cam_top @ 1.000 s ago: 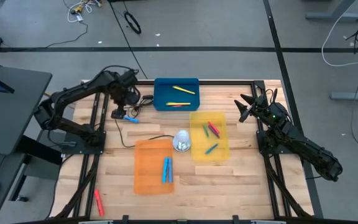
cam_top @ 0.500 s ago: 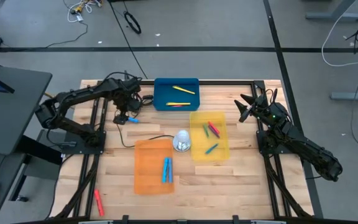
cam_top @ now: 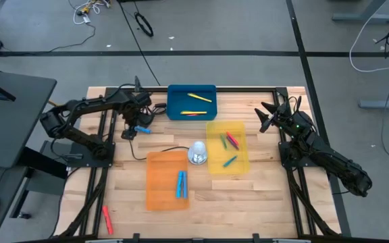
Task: Pick & Place Markers
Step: Put the blue highlighter pen into the orange bin
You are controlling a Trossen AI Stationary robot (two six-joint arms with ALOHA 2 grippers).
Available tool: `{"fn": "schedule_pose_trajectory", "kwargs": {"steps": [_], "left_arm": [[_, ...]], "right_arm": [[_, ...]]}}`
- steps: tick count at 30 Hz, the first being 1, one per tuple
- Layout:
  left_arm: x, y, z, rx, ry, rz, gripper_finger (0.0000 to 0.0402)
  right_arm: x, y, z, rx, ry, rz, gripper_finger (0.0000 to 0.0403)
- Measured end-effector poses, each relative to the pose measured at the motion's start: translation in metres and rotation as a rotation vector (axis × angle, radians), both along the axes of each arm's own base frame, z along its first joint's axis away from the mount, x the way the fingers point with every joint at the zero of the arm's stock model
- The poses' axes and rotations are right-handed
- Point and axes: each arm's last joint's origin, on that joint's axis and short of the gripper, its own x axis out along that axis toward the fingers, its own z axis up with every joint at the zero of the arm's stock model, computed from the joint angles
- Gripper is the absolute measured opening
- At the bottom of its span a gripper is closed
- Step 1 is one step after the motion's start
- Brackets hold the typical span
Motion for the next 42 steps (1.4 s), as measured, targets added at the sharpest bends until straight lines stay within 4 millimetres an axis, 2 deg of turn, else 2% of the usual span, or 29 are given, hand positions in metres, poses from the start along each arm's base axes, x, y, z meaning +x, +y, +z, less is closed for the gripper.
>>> {"fn": "schedule_pose_trajectory", "kwargs": {"steps": [8, 13, 21, 25, 34, 42], "left_arm": [[0.002, 0.001, -0.019, -0.01, 0.0, -0.015, 0.0311], [0.004, 0.003, -0.028, -0.08, -0.006, -0.007, 0.0311], [0.005, 0.003, -0.032, -0.121, -0.013, -0.003, 0.0299], [0.005, 0.003, -0.032, -0.129, -0.021, -0.004, 0.0263], [0.003, -0.004, -0.044, -0.109, -0.041, -0.023, 0.0146], [0.003, -0.006, -0.046, -0.097, -0.03, -0.035, 0.0079]], "right_arm": [[0.0, 0.0, 0.0, 0.0, 0.0, 0.0, 0.0245], [0.0, 0.0, 0.0, 0.0, 0.0, 0.0, 0.0245], [0.0, 0.0, 0.0, 0.0, 0.0, 0.0, 0.0245], [0.0, 0.0, 0.0, 0.0, 0.0, 0.0, 0.0245], [0.0, 0.0, 0.0, 0.0, 0.0, 0.0, 0.0245], [0.0, 0.0, 0.0, 0.0, 0.0, 0.0, 0.0245]]}}
